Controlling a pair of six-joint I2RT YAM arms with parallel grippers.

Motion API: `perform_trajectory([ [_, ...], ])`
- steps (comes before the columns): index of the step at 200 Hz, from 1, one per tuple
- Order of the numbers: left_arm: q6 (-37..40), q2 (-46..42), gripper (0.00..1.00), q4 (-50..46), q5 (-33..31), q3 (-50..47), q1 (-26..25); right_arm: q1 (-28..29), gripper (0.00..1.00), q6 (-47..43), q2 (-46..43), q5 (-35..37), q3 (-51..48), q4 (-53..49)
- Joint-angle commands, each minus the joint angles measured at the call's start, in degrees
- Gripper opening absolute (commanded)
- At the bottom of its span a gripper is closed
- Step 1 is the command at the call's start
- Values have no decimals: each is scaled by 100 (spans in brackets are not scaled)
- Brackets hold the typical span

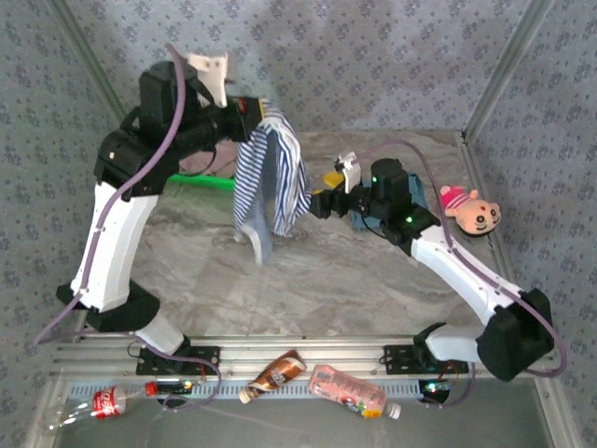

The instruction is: Fold and stack the tank tops

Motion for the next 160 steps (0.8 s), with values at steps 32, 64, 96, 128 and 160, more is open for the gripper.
perform_trajectory([
  [32,-2086,-1101,0,2857,-139,-5237,276,167,84,-749,-1238,647,-982,-1236],
  [64,-2376,-937,1,3496,-103,-6666,606,588,82,-904,-1430,999,-1531,-1465],
  [96,-2084,-406,9,3344,-60,-6800,898,1282,81,-1223,-877,1534,-1843,-1211],
  [128,-1633,-30,12,2662,-311,-6439,1041,1750,79,-1548,-41,2168,-1943,-499],
  [160,-1362,128,34,1752,-492,-6092,1100,1869,76,-2005,707,2552,-1975,149],
])
